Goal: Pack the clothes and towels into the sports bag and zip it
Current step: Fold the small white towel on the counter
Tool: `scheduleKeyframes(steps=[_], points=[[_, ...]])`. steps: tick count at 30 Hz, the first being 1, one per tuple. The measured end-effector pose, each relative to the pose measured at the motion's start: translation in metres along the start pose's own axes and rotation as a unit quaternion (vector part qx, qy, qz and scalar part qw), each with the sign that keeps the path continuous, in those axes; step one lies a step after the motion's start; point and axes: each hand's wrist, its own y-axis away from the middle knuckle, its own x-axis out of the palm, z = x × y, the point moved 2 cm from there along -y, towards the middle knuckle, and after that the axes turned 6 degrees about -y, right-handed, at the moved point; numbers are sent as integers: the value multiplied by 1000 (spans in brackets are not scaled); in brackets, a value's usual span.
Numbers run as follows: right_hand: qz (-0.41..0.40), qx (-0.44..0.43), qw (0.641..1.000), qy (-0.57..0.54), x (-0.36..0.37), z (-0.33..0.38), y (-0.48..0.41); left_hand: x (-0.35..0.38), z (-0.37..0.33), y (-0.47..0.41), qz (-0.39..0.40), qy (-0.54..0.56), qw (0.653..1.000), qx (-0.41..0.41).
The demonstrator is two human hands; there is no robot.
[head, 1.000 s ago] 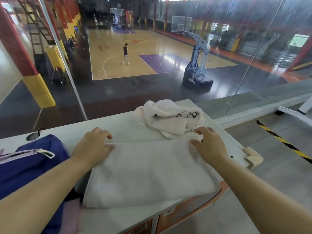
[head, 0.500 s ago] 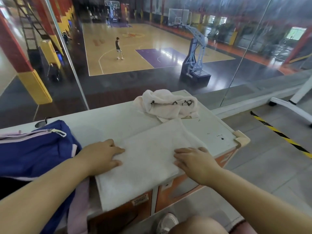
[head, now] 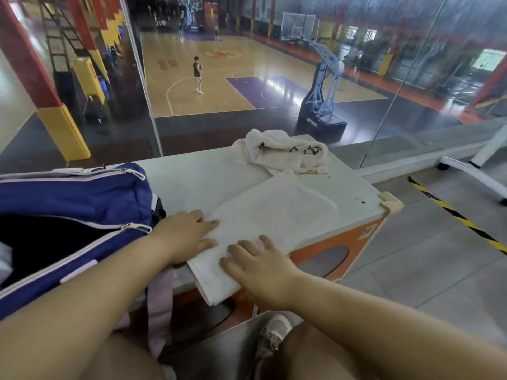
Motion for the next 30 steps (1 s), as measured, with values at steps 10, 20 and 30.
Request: scheduleKeyframes(steps=[10, 20, 30], points=[[-58, 84, 973, -207, -18, -20, 13, -8, 13, 25, 10, 175, 983, 53], [-104, 247, 802, -534, -50, -68, 61, -29, -8, 52, -48, 378, 911, 156], [-231, 386, 554, -700, -46, -111, 74, -62, -30, 2, -137, 661, 734, 68]])
